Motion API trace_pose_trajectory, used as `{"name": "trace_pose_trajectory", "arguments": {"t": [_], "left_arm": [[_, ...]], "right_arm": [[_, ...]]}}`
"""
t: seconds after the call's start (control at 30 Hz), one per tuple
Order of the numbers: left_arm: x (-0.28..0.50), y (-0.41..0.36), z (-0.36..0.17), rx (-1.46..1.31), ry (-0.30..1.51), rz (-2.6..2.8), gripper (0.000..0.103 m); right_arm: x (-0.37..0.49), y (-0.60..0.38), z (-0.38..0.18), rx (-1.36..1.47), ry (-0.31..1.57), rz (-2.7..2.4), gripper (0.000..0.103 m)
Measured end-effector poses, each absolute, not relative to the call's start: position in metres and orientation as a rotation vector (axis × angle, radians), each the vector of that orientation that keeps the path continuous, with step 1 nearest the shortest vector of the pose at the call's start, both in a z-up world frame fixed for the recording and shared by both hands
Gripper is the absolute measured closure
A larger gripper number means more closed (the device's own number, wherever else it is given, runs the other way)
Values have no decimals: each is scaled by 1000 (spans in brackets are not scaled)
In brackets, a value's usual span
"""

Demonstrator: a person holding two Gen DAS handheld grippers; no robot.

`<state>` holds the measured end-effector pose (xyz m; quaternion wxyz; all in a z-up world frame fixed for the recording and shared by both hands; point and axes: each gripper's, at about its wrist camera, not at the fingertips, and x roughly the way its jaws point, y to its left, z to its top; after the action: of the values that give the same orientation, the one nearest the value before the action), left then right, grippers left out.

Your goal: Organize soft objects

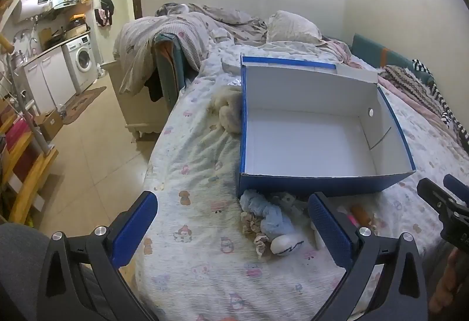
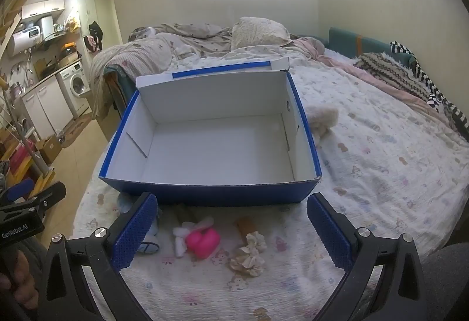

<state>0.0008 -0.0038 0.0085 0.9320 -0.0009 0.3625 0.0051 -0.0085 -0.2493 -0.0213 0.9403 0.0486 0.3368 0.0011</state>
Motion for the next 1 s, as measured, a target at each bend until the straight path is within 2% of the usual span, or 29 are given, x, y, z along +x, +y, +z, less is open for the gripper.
{"name": "trace_pose_trajectory", "arguments": {"t": [1.0], "left_arm": [[-4,-5,7,5,729,8,0]], "right_arm": [[-9,-247,-21,93,685,1,0]]}}
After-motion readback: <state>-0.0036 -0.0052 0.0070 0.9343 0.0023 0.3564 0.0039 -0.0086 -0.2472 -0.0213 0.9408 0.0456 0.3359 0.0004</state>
